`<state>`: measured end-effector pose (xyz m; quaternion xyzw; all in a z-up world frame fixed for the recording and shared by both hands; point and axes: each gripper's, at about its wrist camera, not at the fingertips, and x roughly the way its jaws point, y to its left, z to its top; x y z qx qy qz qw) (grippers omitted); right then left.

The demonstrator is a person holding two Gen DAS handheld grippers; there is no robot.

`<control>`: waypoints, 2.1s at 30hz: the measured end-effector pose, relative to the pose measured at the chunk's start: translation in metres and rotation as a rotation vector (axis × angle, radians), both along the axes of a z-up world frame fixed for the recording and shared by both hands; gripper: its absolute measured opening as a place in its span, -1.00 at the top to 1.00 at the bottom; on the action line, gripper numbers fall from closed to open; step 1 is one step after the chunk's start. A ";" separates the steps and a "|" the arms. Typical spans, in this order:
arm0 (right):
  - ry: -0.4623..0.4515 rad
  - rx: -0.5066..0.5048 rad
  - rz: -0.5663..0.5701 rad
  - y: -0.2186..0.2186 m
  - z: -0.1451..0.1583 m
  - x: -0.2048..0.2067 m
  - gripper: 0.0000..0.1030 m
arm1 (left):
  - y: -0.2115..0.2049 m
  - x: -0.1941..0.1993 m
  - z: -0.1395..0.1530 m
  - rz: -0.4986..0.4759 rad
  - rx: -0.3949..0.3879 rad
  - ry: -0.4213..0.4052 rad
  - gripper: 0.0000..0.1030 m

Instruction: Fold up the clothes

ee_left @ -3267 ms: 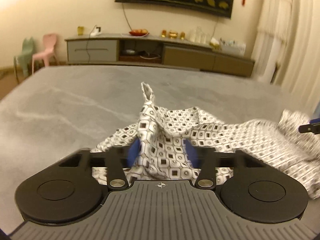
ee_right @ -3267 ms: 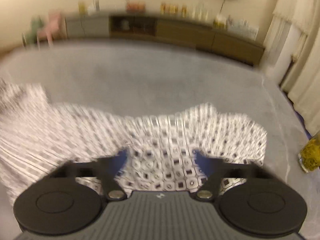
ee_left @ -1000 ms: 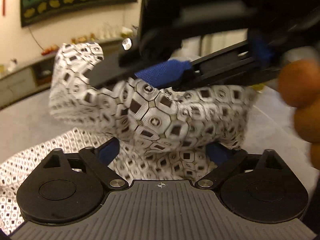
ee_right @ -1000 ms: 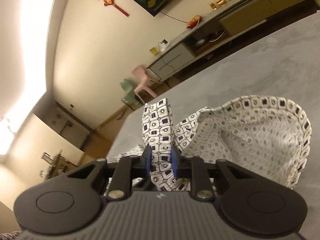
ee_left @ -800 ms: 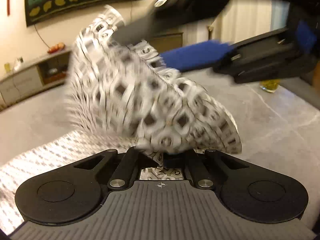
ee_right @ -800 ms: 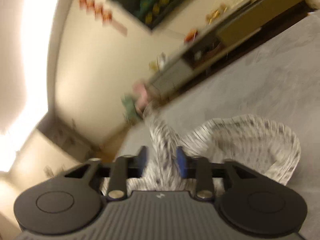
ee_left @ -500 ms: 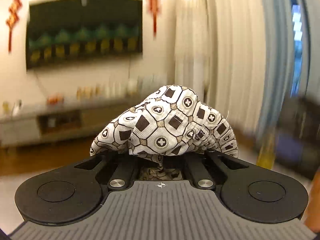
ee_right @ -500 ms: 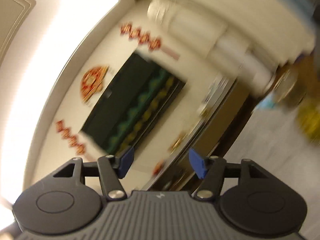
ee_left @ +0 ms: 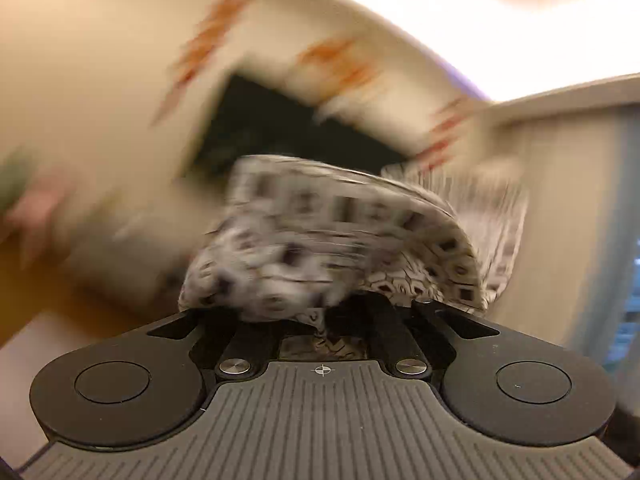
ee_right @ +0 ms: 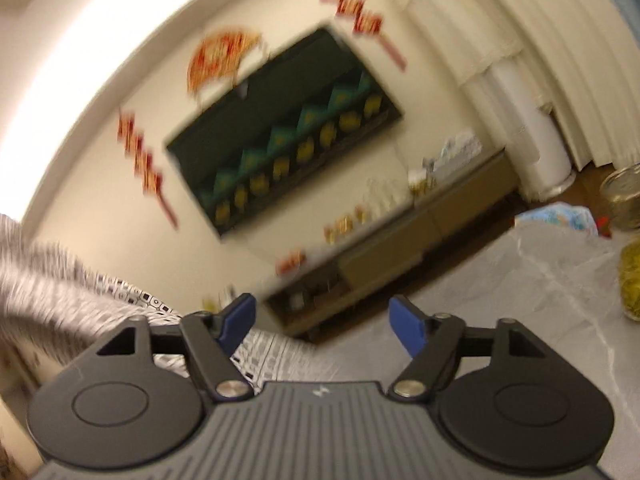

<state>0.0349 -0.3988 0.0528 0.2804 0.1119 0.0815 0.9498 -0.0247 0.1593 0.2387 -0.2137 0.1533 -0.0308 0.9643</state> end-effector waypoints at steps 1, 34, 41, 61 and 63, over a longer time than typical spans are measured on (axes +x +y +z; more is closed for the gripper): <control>0.035 -0.030 0.009 0.009 -0.004 0.007 -0.49 | 0.025 0.005 -0.042 0.080 -0.005 0.153 0.91; 0.056 -0.126 0.133 0.078 0.015 0.008 0.94 | 0.118 0.082 -0.199 0.187 0.140 0.217 1.00; 0.271 -0.402 -0.015 0.078 0.025 0.114 0.94 | 0.112 0.152 -0.153 0.253 0.116 0.261 1.00; 0.550 -0.743 0.157 0.158 -0.098 0.117 0.83 | 0.132 0.113 -0.258 0.273 0.135 0.445 -0.17; 0.475 -0.707 0.103 0.148 -0.074 0.117 0.83 | 0.129 0.118 -0.264 0.268 0.155 0.469 -0.15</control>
